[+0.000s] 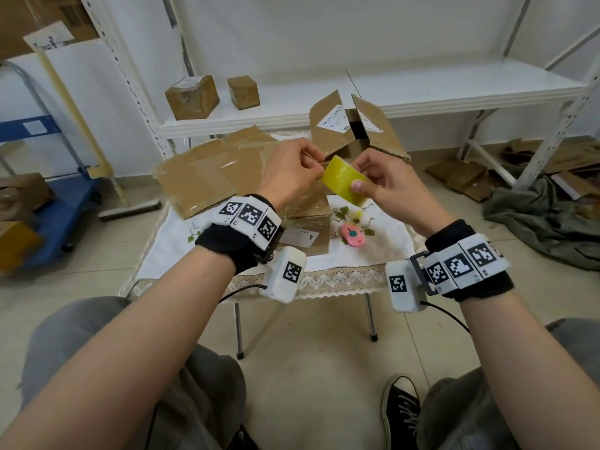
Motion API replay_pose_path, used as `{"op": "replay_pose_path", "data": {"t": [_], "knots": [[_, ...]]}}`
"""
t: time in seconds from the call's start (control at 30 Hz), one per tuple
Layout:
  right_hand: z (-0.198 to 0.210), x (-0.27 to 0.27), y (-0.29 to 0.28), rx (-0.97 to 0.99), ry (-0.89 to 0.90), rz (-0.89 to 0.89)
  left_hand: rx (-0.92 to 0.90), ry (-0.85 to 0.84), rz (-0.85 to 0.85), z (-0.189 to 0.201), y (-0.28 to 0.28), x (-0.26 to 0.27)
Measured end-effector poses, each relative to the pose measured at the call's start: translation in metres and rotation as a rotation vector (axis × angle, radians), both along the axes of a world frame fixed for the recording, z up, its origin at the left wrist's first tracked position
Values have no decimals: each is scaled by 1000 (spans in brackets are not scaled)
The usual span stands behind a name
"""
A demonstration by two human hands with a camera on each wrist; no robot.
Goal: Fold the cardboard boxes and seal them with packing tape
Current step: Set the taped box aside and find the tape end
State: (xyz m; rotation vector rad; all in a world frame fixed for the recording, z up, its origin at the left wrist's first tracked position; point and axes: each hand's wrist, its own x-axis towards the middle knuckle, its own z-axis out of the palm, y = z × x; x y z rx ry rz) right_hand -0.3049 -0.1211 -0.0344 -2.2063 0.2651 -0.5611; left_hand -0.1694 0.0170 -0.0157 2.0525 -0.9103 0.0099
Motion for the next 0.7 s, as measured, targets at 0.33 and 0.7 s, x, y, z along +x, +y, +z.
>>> {"op": "replay_pose_path", "data": {"t": [0.33, 0.7], "knots": [[-6, 5, 5, -139, 58, -81, 282, 17, -101, 5, 0, -14], [-12, 9, 4, -148, 89, -76, 133, 128, -73, -2, 6, -16]]}}
